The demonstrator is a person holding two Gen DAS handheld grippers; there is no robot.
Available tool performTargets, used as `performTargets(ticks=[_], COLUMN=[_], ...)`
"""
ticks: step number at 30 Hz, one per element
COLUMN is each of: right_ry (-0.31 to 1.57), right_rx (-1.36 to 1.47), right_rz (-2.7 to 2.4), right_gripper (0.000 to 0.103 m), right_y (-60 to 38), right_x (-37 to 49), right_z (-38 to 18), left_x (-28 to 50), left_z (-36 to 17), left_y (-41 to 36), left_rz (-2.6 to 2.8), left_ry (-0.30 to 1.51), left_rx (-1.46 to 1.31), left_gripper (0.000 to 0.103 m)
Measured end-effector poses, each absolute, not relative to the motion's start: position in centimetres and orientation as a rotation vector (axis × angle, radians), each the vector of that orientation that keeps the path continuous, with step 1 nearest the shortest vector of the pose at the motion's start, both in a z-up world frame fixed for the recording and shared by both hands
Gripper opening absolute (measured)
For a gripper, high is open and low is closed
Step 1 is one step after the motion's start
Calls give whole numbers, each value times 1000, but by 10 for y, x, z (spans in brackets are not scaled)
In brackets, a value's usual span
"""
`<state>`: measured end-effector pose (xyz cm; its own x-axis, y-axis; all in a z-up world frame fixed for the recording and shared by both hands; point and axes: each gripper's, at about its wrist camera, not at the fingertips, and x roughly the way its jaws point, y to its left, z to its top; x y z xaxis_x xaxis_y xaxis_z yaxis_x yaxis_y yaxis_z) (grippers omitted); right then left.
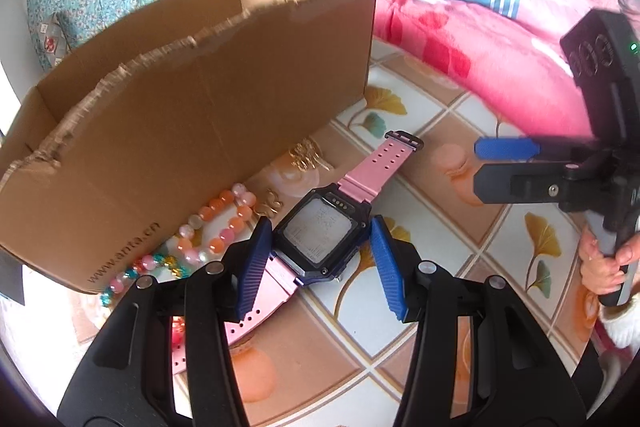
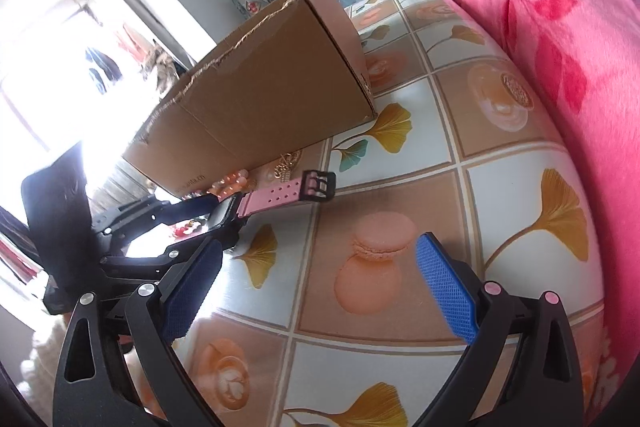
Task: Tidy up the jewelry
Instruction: 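Grasp the pink watch strap with the right gripper and lift it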
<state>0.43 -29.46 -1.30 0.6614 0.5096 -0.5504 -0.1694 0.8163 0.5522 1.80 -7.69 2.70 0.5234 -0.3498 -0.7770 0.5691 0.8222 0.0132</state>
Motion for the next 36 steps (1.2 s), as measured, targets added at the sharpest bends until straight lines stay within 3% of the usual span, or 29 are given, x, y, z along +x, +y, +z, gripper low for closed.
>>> performTargets(ticks=[9, 14, 18, 24, 26, 29, 33, 36], right_ry=[737, 812, 837, 895, 898, 904, 885, 876], right_rx=[699, 709, 695, 755, 778, 802, 797, 799], right_rz=[540, 533, 546, 495, 472, 446, 427, 424], right_gripper=[94, 76, 75, 52, 34, 14, 6, 6], right_y=[-282, -268, -257, -263, -266, -271, -271, -274], right_x=[2, 13, 12, 36, 41, 47, 43, 41], right_z=[-12, -17, -17, -20, -24, -31, -27, -26], left_x=[8, 5, 14, 33, 32, 28, 17, -3], left_z=[29, 19, 18, 14, 13, 15, 18, 21], left_y=[-74, -78, -67, -53, -54, -61, -76, -87], left_rz=[-646, -671, -695, -749, -756, -754, -741, -730], left_ry=[912, 930, 959, 1041, 1040, 1023, 989, 927], left_rx=[158, 143, 40, -125, -121, -57, 82, 225], left_gripper=[47, 47, 47, 47, 47, 47, 46, 48])
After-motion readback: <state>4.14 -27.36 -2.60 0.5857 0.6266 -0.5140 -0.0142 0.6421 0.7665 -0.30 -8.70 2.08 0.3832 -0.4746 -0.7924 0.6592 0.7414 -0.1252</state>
